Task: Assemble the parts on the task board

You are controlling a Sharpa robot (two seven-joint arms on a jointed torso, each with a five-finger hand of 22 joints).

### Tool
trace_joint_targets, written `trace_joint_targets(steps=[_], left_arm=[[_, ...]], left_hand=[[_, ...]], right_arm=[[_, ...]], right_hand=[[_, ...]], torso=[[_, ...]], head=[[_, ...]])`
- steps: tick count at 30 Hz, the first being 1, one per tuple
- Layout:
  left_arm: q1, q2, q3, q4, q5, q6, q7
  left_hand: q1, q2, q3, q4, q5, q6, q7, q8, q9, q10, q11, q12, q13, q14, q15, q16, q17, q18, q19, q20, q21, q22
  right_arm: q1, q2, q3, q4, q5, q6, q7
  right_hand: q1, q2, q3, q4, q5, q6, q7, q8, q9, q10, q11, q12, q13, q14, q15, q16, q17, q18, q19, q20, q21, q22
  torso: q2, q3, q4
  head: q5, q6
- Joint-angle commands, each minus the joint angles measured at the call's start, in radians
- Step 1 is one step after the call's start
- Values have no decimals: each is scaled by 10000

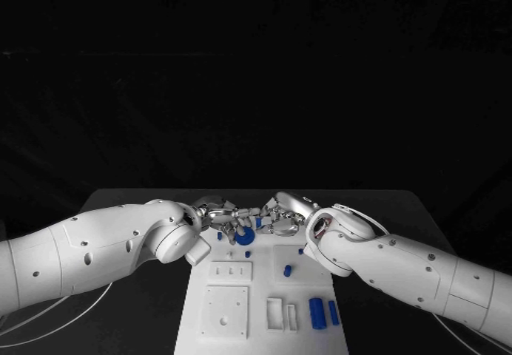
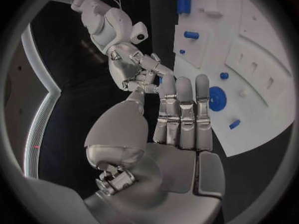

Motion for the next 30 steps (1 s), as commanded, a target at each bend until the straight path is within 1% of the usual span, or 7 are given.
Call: trace_joint_targets(steps=[1,5,8,14,16,25,30], left_arm=[[10,50,3,40,-523,261,-237],[9,93,-1,65,-882,330,-393],[9,118,-12,88,-1184,344,-546],[8,135,-26,109,-1391,306,-705],[8,133,-28,107,-1378,292,-736],[8,133,-31,93,-1099,309,-815],[9,135,-31,80,-1026,277,-829]], left_hand=[[21,-79,37,-13,1,-74,-8,-46,13,-59,10,28,-30,-92,-14,31,-40,-105,-73,23,-23,15],[36,-152,56,-38,-64,-105,35,-164,-66,-146,51,-4,-72,-178,26,3,-104,-106,-128,60,-86,15],[57,-232,111,-57,-85,-81,53,-257,-150,-176,68,-9,-104,-215,45,13,-151,-103,-148,83,-132,24],[57,-217,133,-53,-87,-85,65,-311,-201,-192,77,-19,-129,-234,53,11,-188,-101,-147,89,-164,31],[62,-182,127,-76,-82,-34,65,-366,-285,-185,77,-14,-153,-234,55,28,-228,-96,-132,95,-195,49],[94,-39,27,-212,-34,-44,60,-346,-278,-199,72,20,-157,-256,51,84,-250,-105,-124,87,-231,110],[90,126,-117,-340,-7,-45,58,-347,-286,-203,71,29,-167,-262,50,104,-271,-109,-117,86,-264,164]], right_arm=[[2,44,-4,62,-173,171,-108],[2,71,-6,110,-181,162,-123],[2,86,-6,132,-184,173,-130],[2,115,-7,160,-187,250,-140],[2,122,-8,169,-187,285,-146],[1,128,-36,209,-201,483,-198],[1,131,-60,251,-217,618,-233]], right_hand=[[56,-34,53,-1,56,277,-128,63,42,-30,-56,14,3,17,-27,35,2,-68,344,-41,4,765],[51,-37,56,4,103,269,-129,62,41,-26,-61,20,8,20,-26,38,8,-68,351,-40,40,772],[51,-37,56,4,103,269,-129,62,41,-26,-61,20,8,20,-26,38,8,-68,351,-40,40,772],[43,-39,53,9,120,270,-129,61,42,-28,-63,22,11,23,-27,42,15,-64,351,-40,33,770],[43,-39,53,9,120,270,-129,61,42,-28,-63,22,11,23,-27,42,15,-64,351,-40,33,770],[40,-37,44,13,131,274,-131,62,43,-37,-63,13,5,23,-29,39,16,-64,353,-40,48,774],[38,-34,30,21,136,288,-138,66,46,-36,-66,16,8,21,-28,34,14,-64,353,-40,53,775]], torso=[[9,3,2],[0,8,18],[-2,10,10],[-4,6,0],[-4,5,-3],[0,0,9],[-2,2,5]], head=[[-17,-26],[-26,-53],[-5,-60],[-9,-62],[-9,-59],[-29,-33],[-27,-23]])
